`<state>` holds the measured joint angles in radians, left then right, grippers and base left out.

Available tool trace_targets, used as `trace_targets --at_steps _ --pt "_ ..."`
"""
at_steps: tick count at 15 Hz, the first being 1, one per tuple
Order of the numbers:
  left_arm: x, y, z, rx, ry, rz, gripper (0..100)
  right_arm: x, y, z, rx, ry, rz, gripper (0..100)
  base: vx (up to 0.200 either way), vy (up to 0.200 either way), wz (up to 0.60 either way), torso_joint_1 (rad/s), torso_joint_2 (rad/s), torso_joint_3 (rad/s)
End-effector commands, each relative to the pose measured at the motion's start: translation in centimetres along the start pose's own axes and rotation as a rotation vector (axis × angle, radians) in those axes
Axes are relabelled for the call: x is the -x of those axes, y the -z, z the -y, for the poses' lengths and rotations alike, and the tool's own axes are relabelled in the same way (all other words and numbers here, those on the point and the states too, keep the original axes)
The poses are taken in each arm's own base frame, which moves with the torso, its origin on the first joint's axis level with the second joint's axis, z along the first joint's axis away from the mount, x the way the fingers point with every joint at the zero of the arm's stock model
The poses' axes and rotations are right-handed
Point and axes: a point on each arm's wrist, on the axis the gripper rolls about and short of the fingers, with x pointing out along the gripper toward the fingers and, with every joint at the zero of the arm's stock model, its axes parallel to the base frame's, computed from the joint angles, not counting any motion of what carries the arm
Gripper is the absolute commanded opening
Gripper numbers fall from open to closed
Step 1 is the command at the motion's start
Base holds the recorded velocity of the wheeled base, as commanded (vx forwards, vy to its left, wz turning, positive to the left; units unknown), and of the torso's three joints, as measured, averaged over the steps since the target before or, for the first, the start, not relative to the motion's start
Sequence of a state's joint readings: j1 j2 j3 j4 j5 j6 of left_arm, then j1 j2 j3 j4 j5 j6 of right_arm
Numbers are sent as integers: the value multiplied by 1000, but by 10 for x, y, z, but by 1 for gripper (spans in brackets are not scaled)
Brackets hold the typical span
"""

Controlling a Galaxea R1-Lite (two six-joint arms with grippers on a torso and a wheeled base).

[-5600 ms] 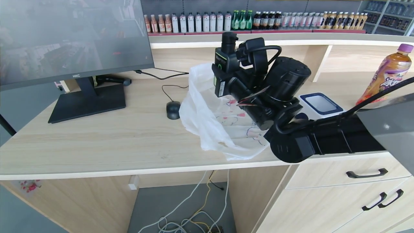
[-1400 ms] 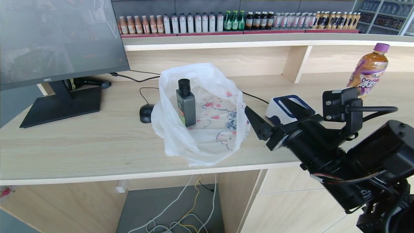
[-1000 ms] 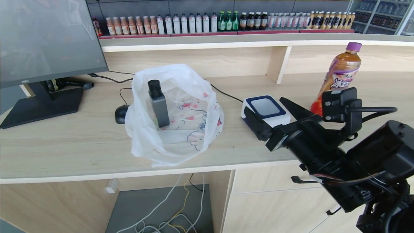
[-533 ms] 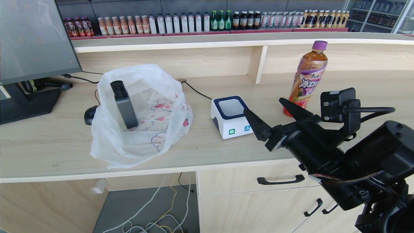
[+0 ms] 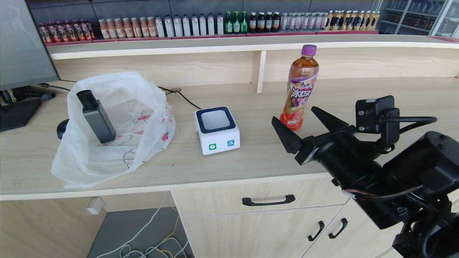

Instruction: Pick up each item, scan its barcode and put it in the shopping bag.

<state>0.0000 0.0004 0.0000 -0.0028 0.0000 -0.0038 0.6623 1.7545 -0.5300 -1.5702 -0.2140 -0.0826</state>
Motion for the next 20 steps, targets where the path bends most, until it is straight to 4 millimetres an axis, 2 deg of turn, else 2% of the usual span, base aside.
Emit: trace_targets --at_steps 1,3,6,9,13,17,20 --pt "0 0 0 -1 0 1 100 -2 -3 10 10 35 14 100 0 0 0 0 0 0" --pt "0 0 0 -4 0 1 100 -11 -10 15 26 50 -30 100 0 0 0 0 0 0" --pt "0 0 0 -4 0 1 100 -38 -31 17 44 68 -68 100 0 0 0 0 0 0" --pt "0 0 0 -4 -2 1 100 -58 -38 17 61 70 -115 100 0 0 0 0 0 0" --pt "0 0 0 -4 0 1 100 -88 -17 20 84 116 -142 100 0 0 0 0 0 0" --pt "0 0 0 -4 0 1 100 -93 -8 21 87 123 -160 100 0 0 0 0 0 0" --pt "0 0 0 -4 0 1 100 -104 2 25 75 141 -161 100 0 0 0 0 0 0"
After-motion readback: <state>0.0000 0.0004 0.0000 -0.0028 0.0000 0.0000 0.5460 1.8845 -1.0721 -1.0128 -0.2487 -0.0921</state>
